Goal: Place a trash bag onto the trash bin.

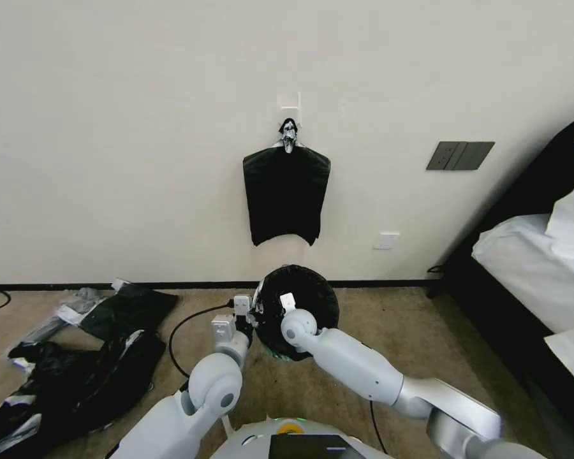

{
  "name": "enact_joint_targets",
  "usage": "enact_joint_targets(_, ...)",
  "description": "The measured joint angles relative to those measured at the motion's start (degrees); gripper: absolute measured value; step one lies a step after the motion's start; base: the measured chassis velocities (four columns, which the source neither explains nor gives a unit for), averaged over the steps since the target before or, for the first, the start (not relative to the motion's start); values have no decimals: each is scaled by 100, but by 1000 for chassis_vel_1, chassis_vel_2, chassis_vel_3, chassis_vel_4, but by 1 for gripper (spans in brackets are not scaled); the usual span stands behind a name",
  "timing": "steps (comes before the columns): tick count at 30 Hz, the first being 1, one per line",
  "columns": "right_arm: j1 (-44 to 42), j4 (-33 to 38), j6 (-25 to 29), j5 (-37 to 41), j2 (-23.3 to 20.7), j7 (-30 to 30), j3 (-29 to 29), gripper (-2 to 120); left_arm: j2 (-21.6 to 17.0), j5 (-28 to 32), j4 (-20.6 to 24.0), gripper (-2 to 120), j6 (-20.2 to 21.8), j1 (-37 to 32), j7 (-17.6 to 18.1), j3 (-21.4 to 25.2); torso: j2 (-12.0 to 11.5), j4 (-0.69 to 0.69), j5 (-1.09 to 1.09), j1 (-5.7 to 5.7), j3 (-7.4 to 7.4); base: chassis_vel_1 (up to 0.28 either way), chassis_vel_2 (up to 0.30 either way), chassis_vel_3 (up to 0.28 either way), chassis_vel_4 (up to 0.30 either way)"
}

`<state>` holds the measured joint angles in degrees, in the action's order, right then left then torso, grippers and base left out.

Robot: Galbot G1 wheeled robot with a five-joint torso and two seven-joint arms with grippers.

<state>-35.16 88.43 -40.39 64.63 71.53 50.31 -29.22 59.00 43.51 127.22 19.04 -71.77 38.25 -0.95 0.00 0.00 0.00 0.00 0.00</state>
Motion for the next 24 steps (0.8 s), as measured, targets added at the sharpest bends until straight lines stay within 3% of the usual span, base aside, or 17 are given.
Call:
enact_joint_targets(4,-37,118,-1,25,-62,-5,50,0,14,-9,-25,2,0,-12,-1,5,0,0,0,0,0,0,0,0,0)
enact_joint_targets(11,-50,1007,-4,299,-440,30,66,4,80,217,-225,2,86,111,31,75,0,0,0,0,0,0,0,0,0)
enact_joint_targets(18,-84,1913,-6,602,-830,200,64,32,177,483,-593,2,121,297,62,119,0,0,0,0,0,0,0,0,0)
enact_joint_targets(24,-194,2449,-7,392,-1184,28,302,50,300,891,-881,2,196,354,77,264,0,1,0,0,0,0,0,0,0)
